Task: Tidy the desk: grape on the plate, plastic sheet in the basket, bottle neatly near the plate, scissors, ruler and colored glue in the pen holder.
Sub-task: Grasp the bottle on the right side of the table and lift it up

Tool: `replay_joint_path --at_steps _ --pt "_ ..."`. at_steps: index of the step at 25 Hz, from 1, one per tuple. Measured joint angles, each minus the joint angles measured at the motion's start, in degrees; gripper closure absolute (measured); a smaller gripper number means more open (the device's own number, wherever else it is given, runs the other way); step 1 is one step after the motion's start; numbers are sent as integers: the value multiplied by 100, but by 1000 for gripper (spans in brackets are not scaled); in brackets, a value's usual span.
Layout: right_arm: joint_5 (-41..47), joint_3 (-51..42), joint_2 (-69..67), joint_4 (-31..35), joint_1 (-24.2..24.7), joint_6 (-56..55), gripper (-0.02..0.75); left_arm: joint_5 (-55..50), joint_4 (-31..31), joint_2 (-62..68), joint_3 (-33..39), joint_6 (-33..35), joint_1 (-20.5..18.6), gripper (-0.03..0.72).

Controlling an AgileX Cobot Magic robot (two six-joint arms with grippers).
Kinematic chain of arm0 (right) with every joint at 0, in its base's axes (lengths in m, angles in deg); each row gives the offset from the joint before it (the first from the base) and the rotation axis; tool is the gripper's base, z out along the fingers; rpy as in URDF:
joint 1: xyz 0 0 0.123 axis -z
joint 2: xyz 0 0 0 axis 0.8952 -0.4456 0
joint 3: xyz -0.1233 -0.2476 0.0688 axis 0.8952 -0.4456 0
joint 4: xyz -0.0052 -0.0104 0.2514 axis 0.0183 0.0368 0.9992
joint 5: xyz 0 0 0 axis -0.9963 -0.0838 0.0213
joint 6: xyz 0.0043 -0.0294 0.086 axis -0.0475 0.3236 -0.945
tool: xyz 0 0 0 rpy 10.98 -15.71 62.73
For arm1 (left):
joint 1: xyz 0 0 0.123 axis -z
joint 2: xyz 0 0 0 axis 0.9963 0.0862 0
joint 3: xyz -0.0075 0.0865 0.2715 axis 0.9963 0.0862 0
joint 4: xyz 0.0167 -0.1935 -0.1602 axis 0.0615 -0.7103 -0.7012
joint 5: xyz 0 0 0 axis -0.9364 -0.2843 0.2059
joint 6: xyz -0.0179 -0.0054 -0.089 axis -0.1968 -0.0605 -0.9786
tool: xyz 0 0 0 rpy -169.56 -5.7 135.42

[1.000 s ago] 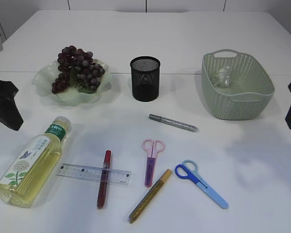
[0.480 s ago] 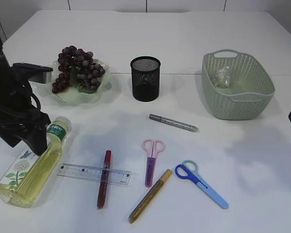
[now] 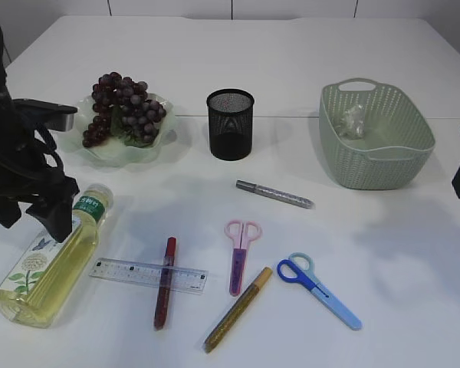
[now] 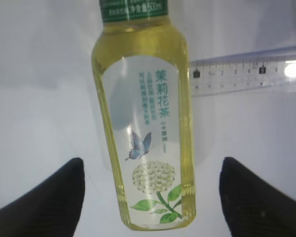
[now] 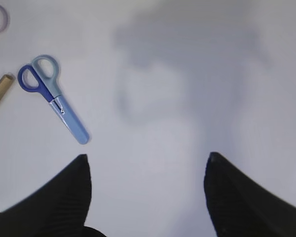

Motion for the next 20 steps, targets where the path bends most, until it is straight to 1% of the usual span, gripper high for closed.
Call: replay_joint_path --at_steps 20 --pt "-124 0 0 5 0 0 187 337 27 908 -39 -89 0 71"
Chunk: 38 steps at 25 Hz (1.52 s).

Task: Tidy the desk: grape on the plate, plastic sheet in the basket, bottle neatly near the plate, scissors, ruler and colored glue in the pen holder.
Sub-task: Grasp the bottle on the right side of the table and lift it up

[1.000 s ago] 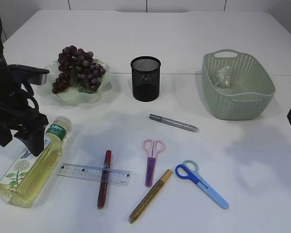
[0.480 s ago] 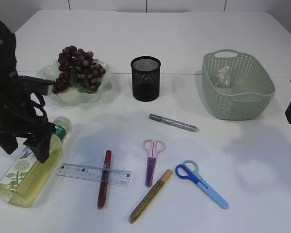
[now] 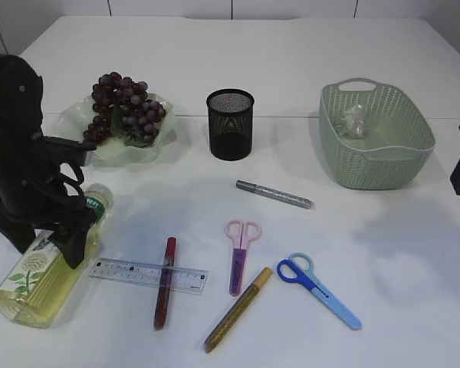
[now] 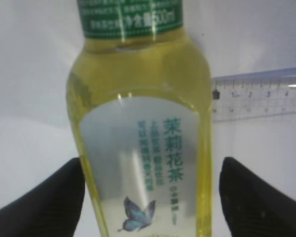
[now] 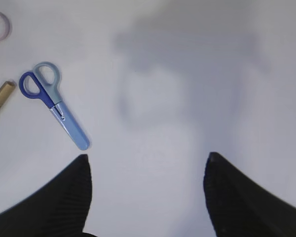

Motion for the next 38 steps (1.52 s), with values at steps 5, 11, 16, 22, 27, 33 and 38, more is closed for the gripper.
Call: replay_joint_path --at_steps 5,11,16,22,27,33,38 --pt "0 0 0 9 0 10 188 0 13 200 0 -4 0 77" --pt "0 0 0 9 0 10 188 46 13 349 -3 -17 0 90" --pt "-9 0 0 9 0 10 188 46 3 442 -12 -17 0 140" --pt "-32 0 0 9 0 10 188 35 3 442 -39 -26 0 230" --pt "-53 0 0 9 0 10 188 35 -17 442 -39 -26 0 239" --pt "-53 0 0 9 0 20 188 67 -17 442 -39 -26 0 240" --pt "-53 0 0 9 0 20 188 93 -17 431 -39 -26 0 241"
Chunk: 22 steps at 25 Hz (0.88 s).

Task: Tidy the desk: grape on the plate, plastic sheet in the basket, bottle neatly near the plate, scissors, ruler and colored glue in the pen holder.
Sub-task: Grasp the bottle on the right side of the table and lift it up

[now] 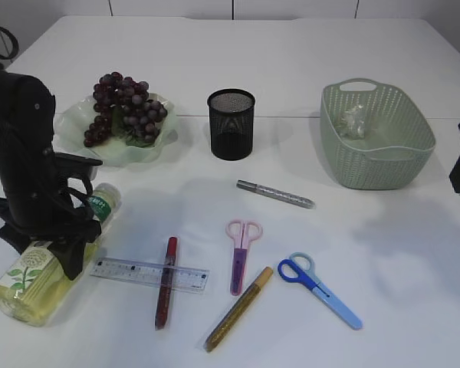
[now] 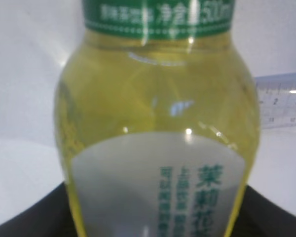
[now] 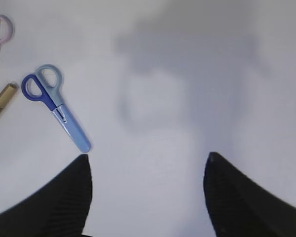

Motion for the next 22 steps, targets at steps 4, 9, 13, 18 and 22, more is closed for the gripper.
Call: replay_joint_path --at_steps 4,9,13,18,22 --pt "-11 0 0 4 0 0 188 359 116 -184 64 0 0 241" --pt "-21 0 0 4 0 0 188 731 298 -852 77 114 0 241" --pt "-21 0 0 13 0 0 188 1079 307 -1415 363 271 0 241" --pt "-21 0 0 13 0 0 188 2040 167 -2351 1417 311 0 241" --pt "-21 0 0 13 0 0 188 2981 70 -3314 2341 347 0 242"
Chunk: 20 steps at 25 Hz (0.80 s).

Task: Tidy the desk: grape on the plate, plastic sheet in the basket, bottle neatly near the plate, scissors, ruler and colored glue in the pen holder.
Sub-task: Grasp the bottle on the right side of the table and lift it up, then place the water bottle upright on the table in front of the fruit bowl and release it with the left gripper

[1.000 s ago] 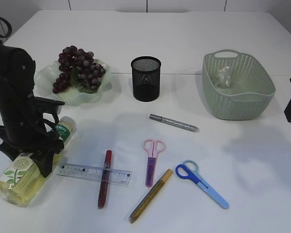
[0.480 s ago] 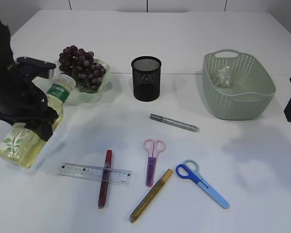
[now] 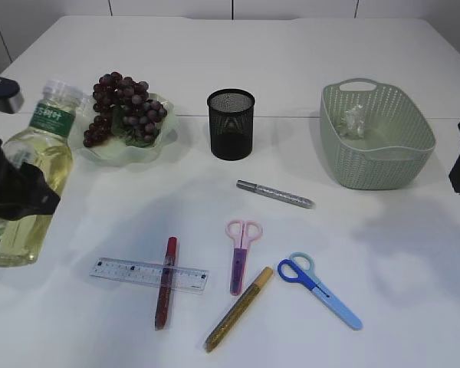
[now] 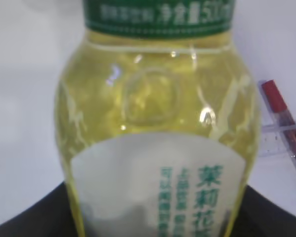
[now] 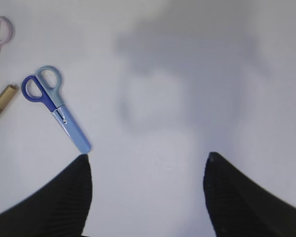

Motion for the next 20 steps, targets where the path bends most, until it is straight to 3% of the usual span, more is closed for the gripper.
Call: replay_joint_path --at_steps 9,20 --pt "0 0 0 0 0 11 189 3397 0 -1232 1873 11 0 242" --pt "10 0 0 0 0 11 189 6913 0 -273 2118 -127 0 242"
